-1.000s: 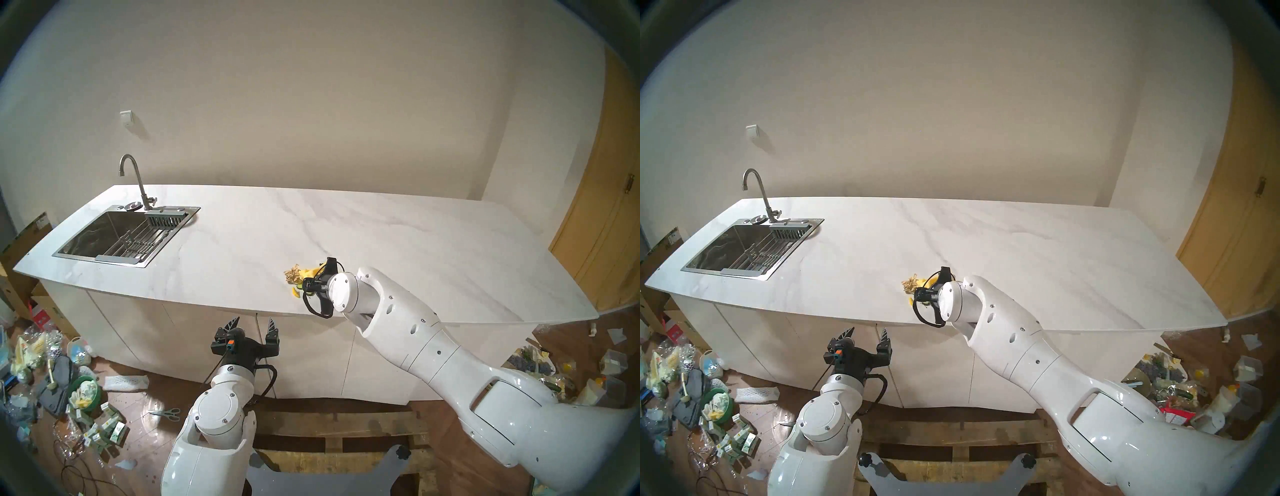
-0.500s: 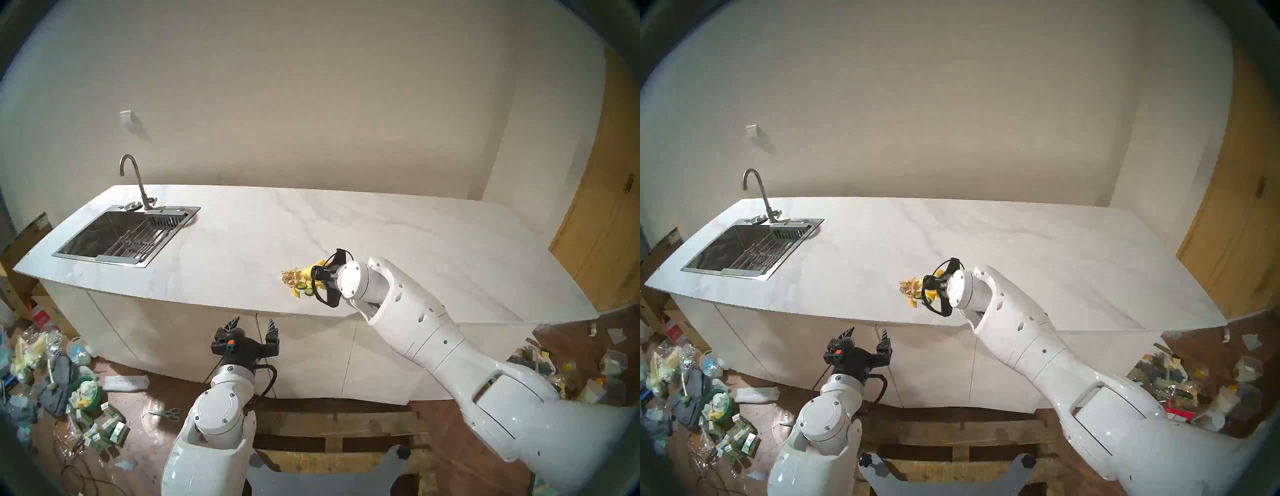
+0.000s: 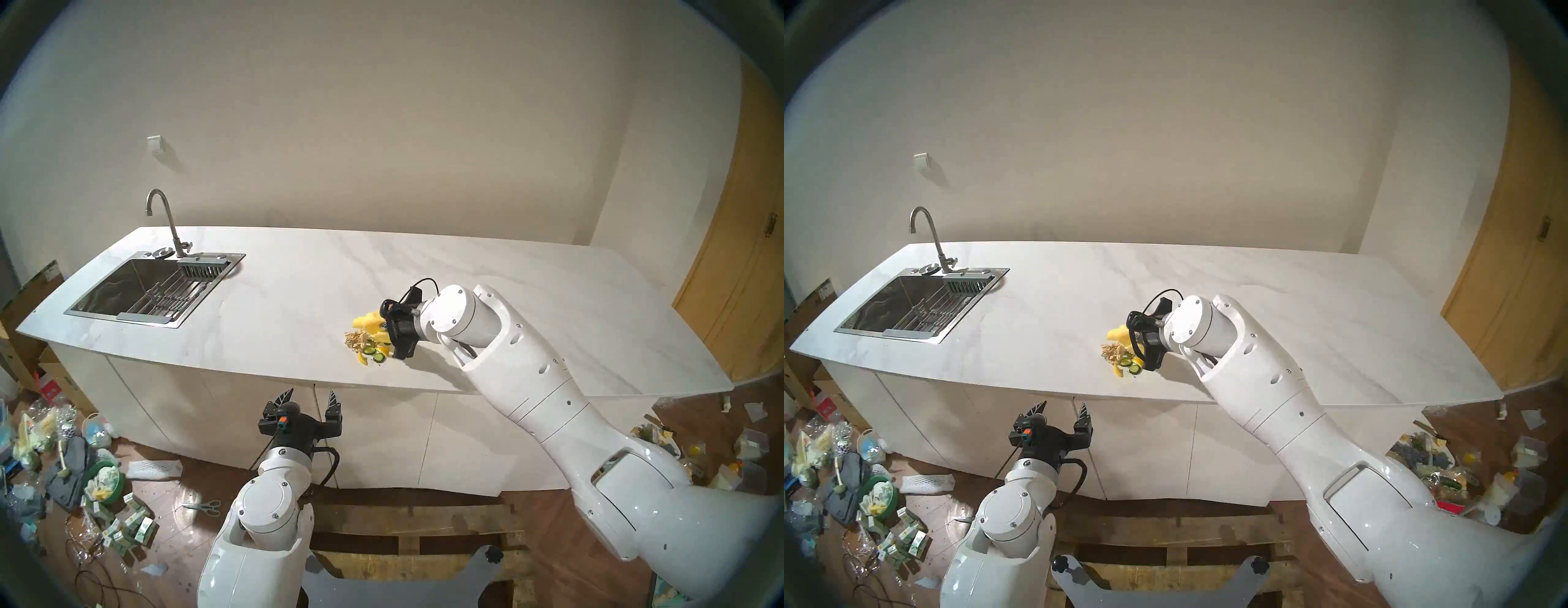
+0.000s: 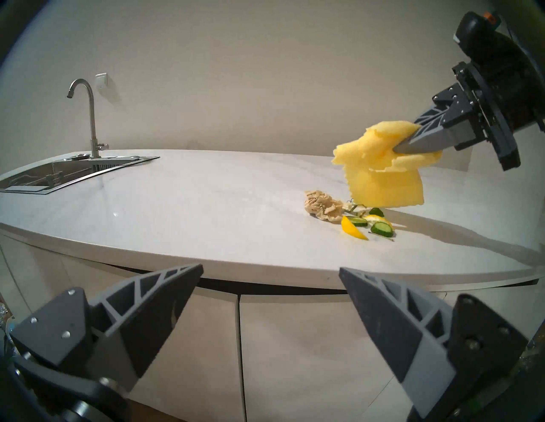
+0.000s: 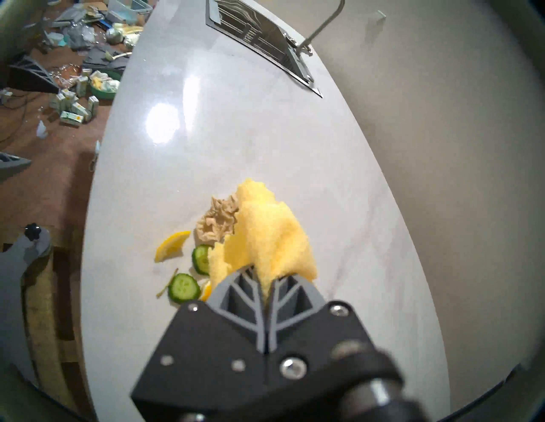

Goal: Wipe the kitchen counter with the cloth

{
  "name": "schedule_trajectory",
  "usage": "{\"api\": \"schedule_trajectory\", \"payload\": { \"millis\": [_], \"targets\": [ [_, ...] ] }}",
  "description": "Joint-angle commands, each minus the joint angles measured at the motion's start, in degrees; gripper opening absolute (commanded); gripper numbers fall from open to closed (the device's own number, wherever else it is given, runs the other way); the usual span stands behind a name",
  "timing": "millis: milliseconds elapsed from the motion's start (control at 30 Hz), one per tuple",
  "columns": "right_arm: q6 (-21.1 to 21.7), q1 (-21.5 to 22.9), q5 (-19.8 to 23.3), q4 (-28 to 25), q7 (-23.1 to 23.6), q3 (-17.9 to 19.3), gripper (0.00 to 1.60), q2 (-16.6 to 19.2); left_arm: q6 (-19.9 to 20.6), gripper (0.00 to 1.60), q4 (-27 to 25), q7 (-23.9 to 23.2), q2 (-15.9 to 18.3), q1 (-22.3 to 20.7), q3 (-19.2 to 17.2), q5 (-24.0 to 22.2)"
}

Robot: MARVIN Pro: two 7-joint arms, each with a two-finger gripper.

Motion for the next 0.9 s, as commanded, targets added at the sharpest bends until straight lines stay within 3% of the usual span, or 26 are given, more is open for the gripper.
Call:
{"api": "schedule_trajectory", "payload": {
  "millis": [0,233,267,333,367,400,433,467,500,567,633,667,867],
  "targets": [
    [1.1,0.1,-0.8,-3.6,-2.4,1.4,0.00,0.4,-0.3,1.60,-1.7,-0.4,0.1,-0.2,0.1,-0.2],
    [0.2,-0.5,-3.9,-4.2,-8.0,2.8,0.00,-0.8,-0.3,1.60,-1.6,-0.3,0.1,-0.3,0.1,-0.1],
    [0.5,0.0,-2.0,-4.0,-6.6,2.6,0.00,-0.5,-0.3,1.60,-1.7,-0.4,0.1,-0.3,0.1,-0.2],
    [-0.4,0.1,-2.5,-4.6,-6.0,2.0,0.00,0.3,-0.3,1.60,-1.7,-0.4,0.1,-0.2,0.1,-0.2],
    [0.4,-1.5,-4.0,-5.1,-10.7,3.1,0.00,-0.7,-0.3,1.60,-1.7,-0.4,0.1,-0.3,0.1,-0.2],
    [0.6,-1.5,-4.9,-5.2,-10.8,3.6,0.00,-0.9,-0.3,1.60,-1.7,-0.3,0.1,-0.3,0.1,-0.1],
    [0.1,-1.0,-4.2,-5.1,-10.5,2.7,0.00,-0.2,-0.3,1.60,-1.7,-0.4,0.1,-0.3,0.1,-0.2],
    [0.9,-0.1,-3.4,-4.9,-6.2,2.1,0.00,0.4,-0.2,1.60,-1.7,-0.4,0.1,-0.2,0.1,-0.2],
    [-0.5,-0.2,-4.0,-5.2,-6.0,1.4,0.00,1.1,-0.2,1.60,-1.8,-0.4,0.1,-0.2,0.1,-0.2],
    [1.3,-2.0,-5.2,-6.0,-11.1,2.4,0.00,0.1,-0.2,1.60,-1.7,-0.4,0.1,-0.2,0.1,-0.2],
    [2.3,-0.3,-4.2,-5.1,-5.5,1.6,0.00,0.9,-0.2,1.60,-1.8,-0.4,0.1,-0.2,0.1,-0.2],
    [2.1,1.4,-2.3,-4.5,-1.2,-0.6,0.00,2.6,-0.2,1.60,-1.8,-0.4,0.1,-0.2,0.1,-0.2],
    [1.6,-0.8,-3.7,-5.9,-4.6,1.2,0.00,1.4,-0.2,1.60,-1.8,-0.4,0.1,-0.2,0.1,-0.2]
  ]
}}
